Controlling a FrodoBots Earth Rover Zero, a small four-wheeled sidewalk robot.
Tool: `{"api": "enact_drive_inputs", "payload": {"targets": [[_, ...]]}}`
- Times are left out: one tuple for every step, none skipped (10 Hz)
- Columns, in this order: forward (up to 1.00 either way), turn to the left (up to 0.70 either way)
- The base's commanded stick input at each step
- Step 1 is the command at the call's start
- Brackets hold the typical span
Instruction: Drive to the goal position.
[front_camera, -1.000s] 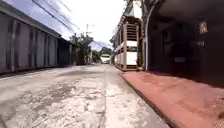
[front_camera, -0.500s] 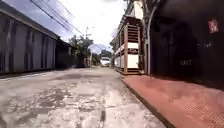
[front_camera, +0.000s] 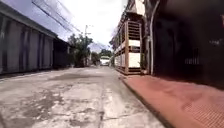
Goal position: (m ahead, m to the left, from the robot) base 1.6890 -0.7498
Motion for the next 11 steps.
{"api": "enact_drive_inputs", "payload": {"targets": [[0.70, 0.00], [0.70, 0.00], [0.70, 0.00], [0.70, 0.00], [0.70, 0.00], [0.70, 0.00], [0.70, 0.00], [0.70, 0.00], [0.70, 0.00], [0.70, 0.00], [0.70, 0.00]]}}
